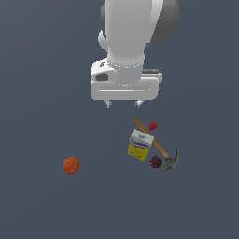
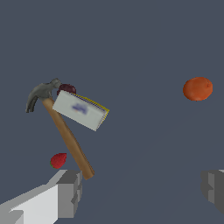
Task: Pick up a designated object from a clutter of objects.
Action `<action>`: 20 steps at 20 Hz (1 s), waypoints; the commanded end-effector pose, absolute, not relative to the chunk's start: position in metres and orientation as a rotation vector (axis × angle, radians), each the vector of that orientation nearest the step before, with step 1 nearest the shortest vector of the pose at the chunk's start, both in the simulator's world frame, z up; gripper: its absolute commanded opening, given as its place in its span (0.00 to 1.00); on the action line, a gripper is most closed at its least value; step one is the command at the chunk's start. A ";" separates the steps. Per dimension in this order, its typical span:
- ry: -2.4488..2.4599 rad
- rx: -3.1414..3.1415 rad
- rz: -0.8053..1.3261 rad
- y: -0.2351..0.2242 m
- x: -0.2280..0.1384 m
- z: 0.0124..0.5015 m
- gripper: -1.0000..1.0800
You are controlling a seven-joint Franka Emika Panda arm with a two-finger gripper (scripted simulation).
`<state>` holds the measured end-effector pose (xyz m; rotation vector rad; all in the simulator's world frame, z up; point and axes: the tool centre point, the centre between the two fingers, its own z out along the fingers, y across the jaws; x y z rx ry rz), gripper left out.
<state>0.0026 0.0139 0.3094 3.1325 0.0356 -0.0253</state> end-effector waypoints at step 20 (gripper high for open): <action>0.198 3.104 0.027 0.028 0.011 0.319 0.96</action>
